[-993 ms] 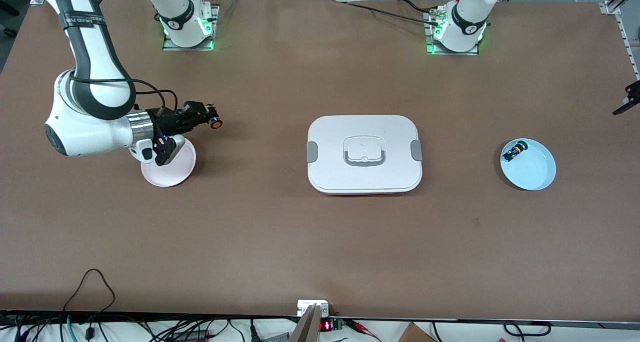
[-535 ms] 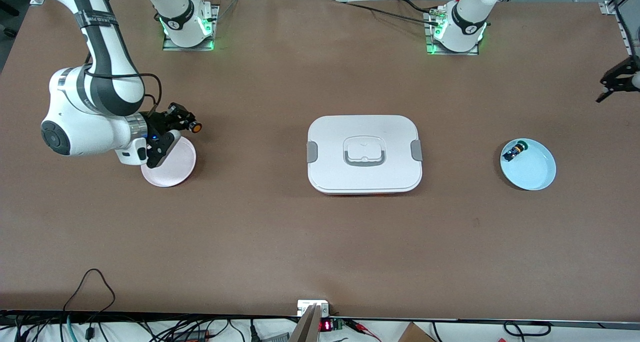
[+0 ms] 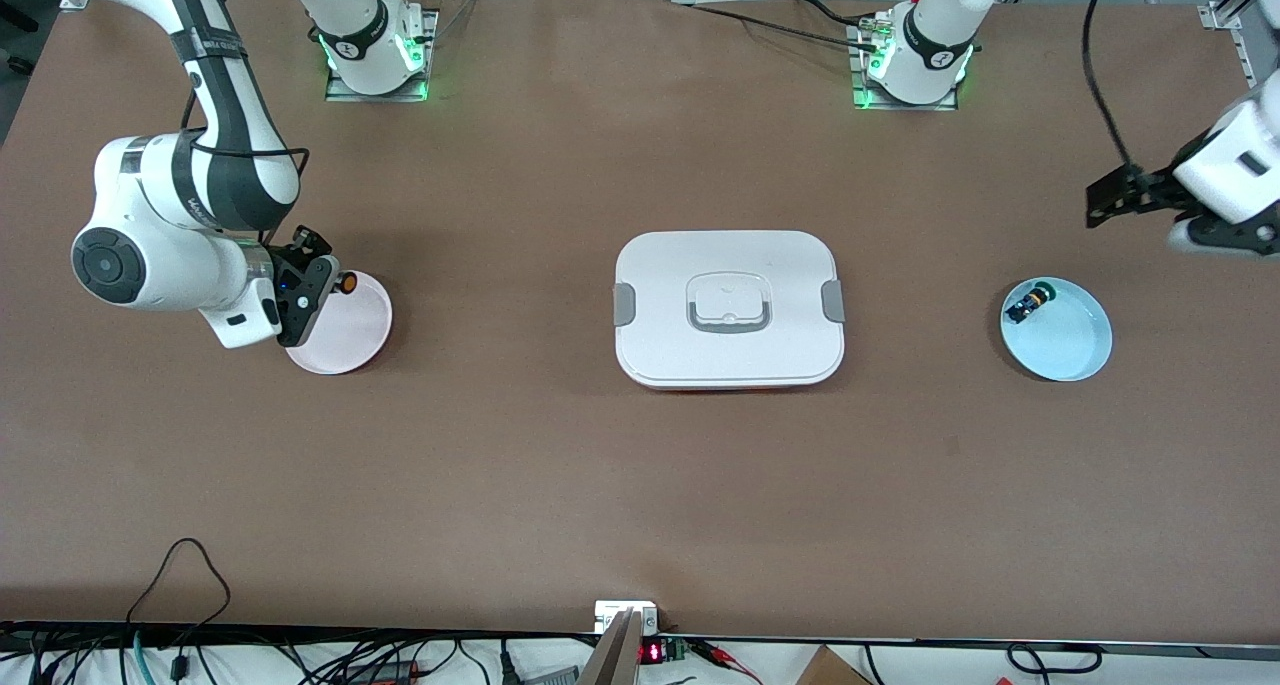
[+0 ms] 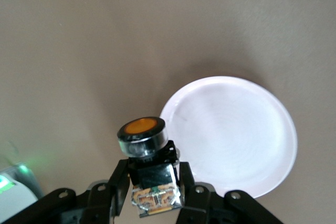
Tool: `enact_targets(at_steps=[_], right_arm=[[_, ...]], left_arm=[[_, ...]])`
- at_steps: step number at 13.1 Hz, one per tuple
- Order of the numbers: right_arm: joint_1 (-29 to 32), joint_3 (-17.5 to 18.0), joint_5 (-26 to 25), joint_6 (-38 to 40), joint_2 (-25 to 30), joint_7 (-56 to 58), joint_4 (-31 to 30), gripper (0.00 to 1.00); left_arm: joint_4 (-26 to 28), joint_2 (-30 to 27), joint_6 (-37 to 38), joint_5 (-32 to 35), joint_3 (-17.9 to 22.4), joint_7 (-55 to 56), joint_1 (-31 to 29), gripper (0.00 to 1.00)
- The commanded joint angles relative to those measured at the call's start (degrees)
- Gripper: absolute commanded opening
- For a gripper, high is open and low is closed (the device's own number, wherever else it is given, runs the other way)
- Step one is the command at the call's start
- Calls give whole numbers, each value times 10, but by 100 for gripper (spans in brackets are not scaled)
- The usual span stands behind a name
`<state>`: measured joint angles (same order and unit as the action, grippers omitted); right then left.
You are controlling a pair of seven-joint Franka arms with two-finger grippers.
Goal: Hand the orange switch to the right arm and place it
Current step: 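Lower the orange switch onto the white plate with the right gripper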
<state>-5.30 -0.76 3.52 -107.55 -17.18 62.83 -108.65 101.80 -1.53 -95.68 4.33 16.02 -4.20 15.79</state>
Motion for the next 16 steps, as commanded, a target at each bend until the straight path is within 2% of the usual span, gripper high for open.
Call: enact_targets(at_steps=[1, 3, 6, 8, 12, 14, 16], right_arm=[[11, 6, -14, -38, 2, 61, -16, 32], [15, 6, -41, -63, -4, 90, -24, 32], [14, 7, -80, -78, -7, 91, -25, 32], [14, 7, -89, -89, -13, 100, -25, 32], [15, 7, -93, -138, -33, 113, -36, 32], [15, 7, -93, -185, -37, 121, -63, 32], [15, 7, -94, -219, -37, 134, -81, 32]], left_arm=[[3, -11, -8, 8, -40, 18, -28, 100], [-8, -8, -10, 17, -66, 16, -37, 100], [-17, -1, -45, 9, -72, 13, -54, 100], [-35, 9, -53, -3, -80, 13, -71, 100], [-63, 11, -15, -5, -79, 24, -71, 100], [-67, 8, 2, -5, -78, 47, -71, 100], [-93, 10, 18, -4, -80, 97, -70, 100]])
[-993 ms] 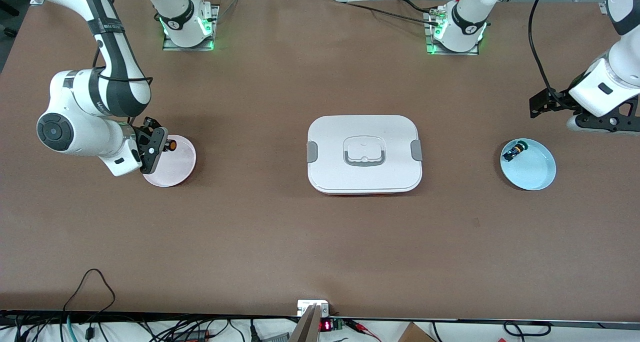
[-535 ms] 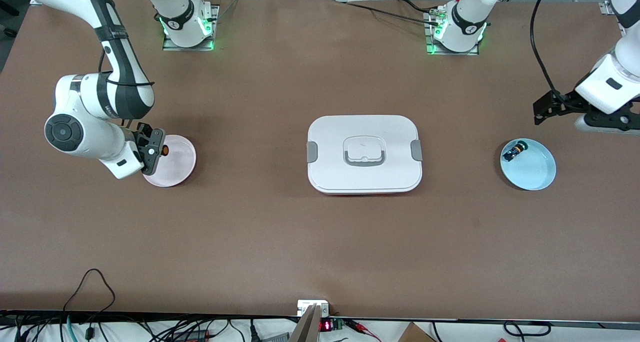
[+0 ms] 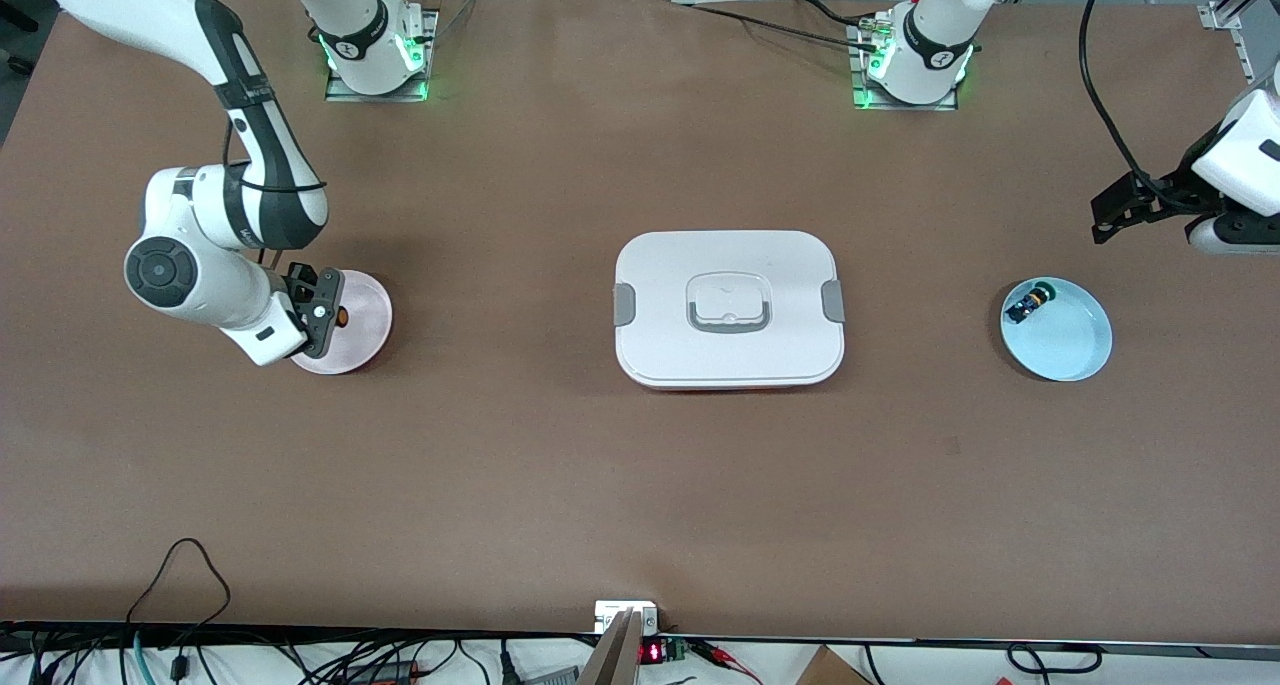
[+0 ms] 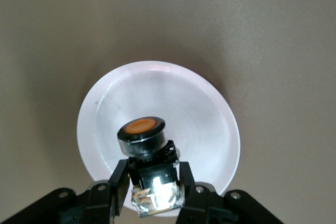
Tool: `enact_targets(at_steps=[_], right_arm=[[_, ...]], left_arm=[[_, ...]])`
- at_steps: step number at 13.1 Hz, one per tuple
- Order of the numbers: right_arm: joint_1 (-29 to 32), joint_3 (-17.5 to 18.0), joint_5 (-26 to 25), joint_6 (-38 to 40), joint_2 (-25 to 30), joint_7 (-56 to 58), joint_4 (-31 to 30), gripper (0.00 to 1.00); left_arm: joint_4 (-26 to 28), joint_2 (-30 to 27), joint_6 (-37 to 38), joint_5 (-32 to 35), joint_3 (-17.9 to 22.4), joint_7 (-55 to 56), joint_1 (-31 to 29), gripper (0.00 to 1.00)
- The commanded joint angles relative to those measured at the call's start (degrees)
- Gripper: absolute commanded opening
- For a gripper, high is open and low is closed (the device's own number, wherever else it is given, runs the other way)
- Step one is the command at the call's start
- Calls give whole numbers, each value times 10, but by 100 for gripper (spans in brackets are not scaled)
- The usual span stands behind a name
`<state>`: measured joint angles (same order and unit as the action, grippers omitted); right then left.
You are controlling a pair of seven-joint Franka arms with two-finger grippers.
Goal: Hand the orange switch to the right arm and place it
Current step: 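Lower the orange switch onto the white plate with the right gripper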
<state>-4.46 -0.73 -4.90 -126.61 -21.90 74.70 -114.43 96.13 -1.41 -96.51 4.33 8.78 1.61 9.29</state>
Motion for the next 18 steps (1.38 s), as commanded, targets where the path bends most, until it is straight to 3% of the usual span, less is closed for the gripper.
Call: enact_targets(at_steps=[1, 18], right_arm=[[7, 6, -12, -37, 10, 16, -30, 32], [27, 6, -20, -146, -12, 29, -105, 33]], left_arm=[[-43, 11, 26, -3, -8, 45, -3, 100], [-72, 33, 28, -13, -23, 31, 5, 100]])
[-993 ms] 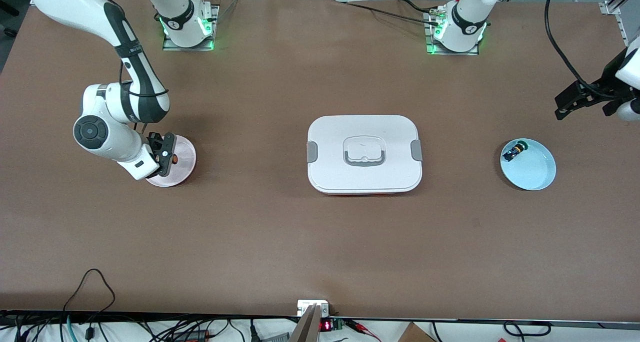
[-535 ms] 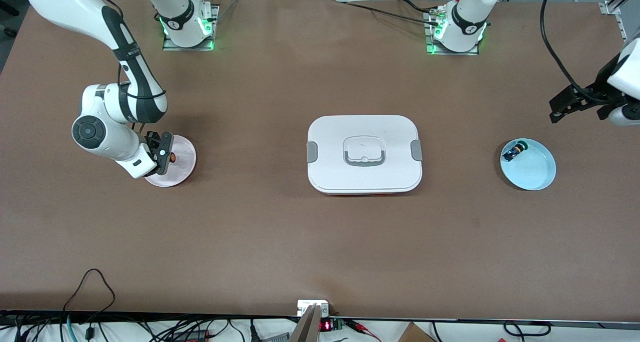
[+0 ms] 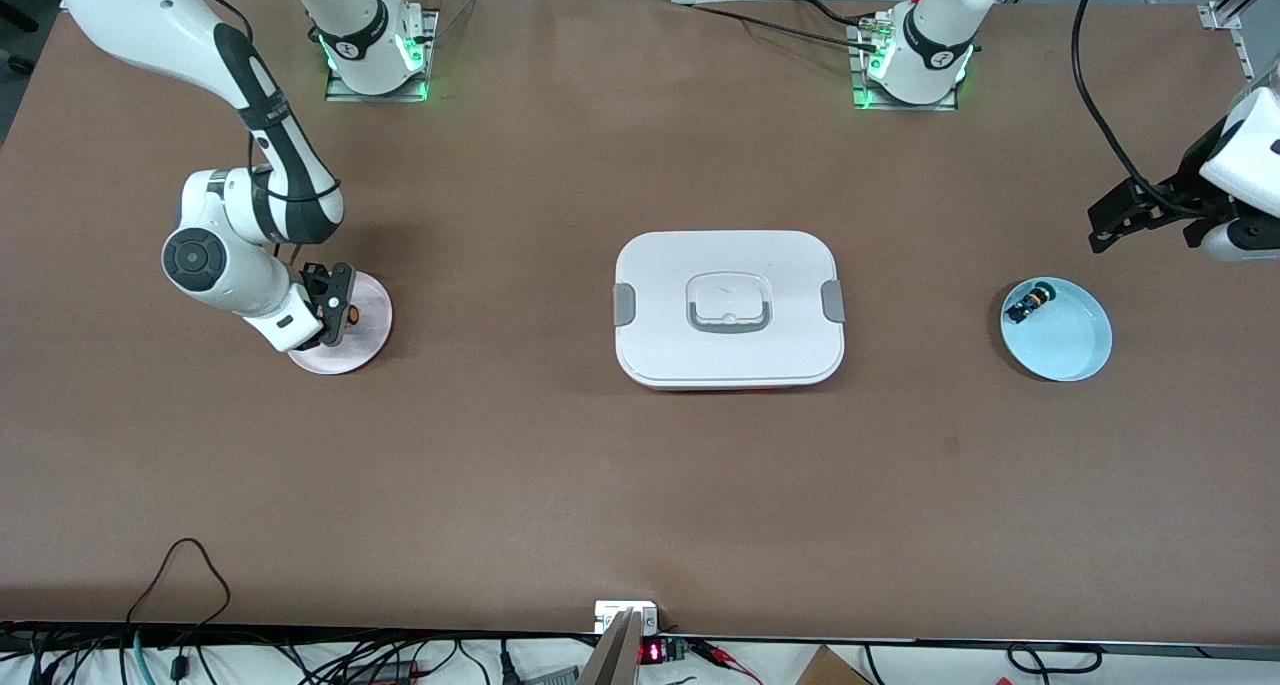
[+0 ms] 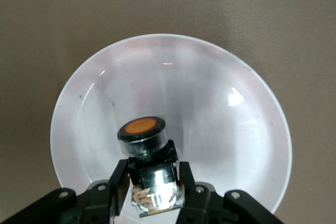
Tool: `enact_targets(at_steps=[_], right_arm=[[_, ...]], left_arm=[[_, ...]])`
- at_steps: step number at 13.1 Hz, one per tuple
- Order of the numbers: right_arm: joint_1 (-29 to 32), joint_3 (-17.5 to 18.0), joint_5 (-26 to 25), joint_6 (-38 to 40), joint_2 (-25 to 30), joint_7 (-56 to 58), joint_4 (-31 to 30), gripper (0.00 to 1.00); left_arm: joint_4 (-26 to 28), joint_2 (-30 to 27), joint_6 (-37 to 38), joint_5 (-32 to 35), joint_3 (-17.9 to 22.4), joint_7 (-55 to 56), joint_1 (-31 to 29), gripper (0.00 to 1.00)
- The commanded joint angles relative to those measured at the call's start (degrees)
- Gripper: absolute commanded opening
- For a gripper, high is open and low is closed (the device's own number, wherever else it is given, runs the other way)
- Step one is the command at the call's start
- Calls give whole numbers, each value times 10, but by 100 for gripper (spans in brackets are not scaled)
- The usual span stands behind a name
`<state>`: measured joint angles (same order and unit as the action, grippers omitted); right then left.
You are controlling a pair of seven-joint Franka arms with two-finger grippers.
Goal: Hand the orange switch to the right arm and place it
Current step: 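Open the right gripper to release the switch on the plate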
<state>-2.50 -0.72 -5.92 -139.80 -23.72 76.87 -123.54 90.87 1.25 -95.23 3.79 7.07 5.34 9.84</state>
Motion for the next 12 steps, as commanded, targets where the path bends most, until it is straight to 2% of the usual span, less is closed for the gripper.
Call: enact_targets(at_steps=[1, 2, 3, 4, 5, 10, 12], right_arm=[[7, 6, -9, -14, 6, 7, -15, 33], [8, 6, -9, -14, 6, 7, -15, 34], [8, 6, -8, -14, 6, 5, -15, 45], [8, 6, -6, -13, 8, -4, -15, 87], [10, 6, 0, -11, 10, -11, -15, 100], [26, 6, 6, 6, 32, -47, 6, 100], [31, 6, 60, 28, 44, -51, 27, 100]], left_arm=[[-18, 4, 15, -8, -14, -6, -3, 100], [-16, 2, 15, -8, -32, -6, -13, 100], [-17, 3, 15, -8, -38, -6, -24, 100], [-16, 3, 15, -7, -40, -6, -27, 100], [-16, 2, 15, -8, -43, -5, -28, 100], [-20, 3, 27, -6, -43, -1, -24, 100], [-20, 3, 39, -2, -43, -2, -24, 100]])
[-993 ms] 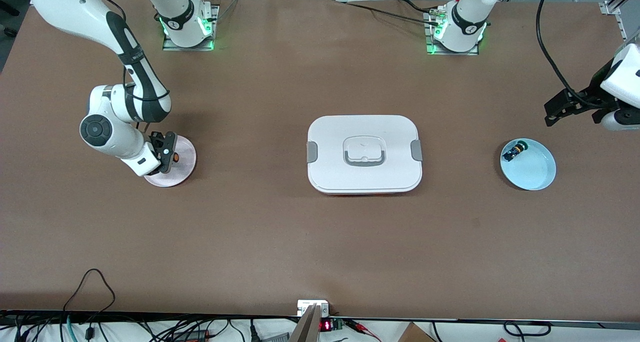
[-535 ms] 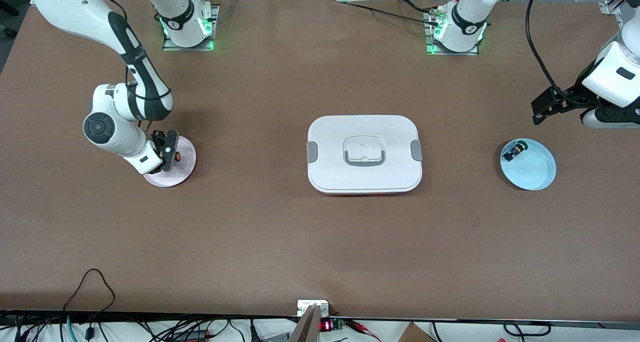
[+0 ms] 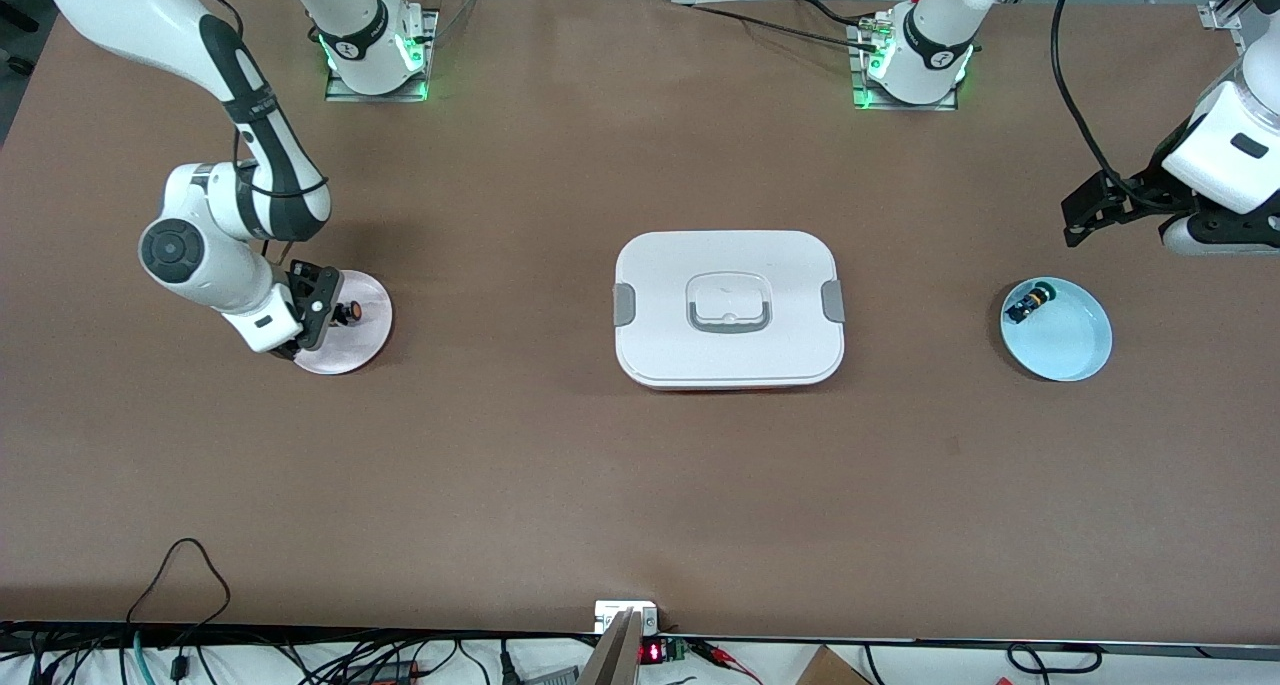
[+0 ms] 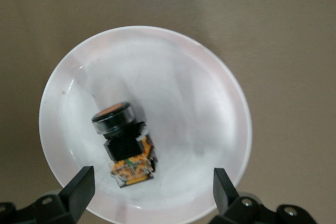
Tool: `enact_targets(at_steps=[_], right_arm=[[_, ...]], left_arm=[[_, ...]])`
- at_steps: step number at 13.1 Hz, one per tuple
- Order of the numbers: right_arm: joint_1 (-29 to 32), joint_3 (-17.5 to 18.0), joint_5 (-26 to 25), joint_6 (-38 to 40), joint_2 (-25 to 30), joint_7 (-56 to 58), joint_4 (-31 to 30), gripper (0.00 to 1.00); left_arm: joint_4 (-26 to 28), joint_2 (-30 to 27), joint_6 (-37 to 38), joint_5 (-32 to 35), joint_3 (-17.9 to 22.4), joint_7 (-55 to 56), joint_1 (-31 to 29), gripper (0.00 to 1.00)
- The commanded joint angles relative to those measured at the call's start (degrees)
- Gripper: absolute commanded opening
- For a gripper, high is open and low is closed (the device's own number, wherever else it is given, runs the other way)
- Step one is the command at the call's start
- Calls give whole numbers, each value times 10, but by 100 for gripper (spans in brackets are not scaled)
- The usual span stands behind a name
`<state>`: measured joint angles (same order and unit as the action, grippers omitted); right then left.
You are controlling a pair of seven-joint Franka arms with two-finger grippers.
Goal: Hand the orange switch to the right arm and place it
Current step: 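Open the right gripper to release the switch on the plate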
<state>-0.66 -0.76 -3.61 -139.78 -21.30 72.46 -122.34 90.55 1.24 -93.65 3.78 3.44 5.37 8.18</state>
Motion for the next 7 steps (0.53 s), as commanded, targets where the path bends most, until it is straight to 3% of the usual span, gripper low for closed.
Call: enact_targets(at_steps=[1, 3, 7], right_arm=[[12, 7, 67, 45, 27, -26, 27, 100], [12, 7, 84, 105, 34, -101, 60, 100], [8, 7, 83, 229, 45, -358, 117, 100]], left_arm=[[-17, 4, 26, -1, -5, -3, -9, 100], [-18, 4, 26, -2, -6, -4, -11, 100], [-19, 4, 26, -2, -6, -4, -10, 100]])
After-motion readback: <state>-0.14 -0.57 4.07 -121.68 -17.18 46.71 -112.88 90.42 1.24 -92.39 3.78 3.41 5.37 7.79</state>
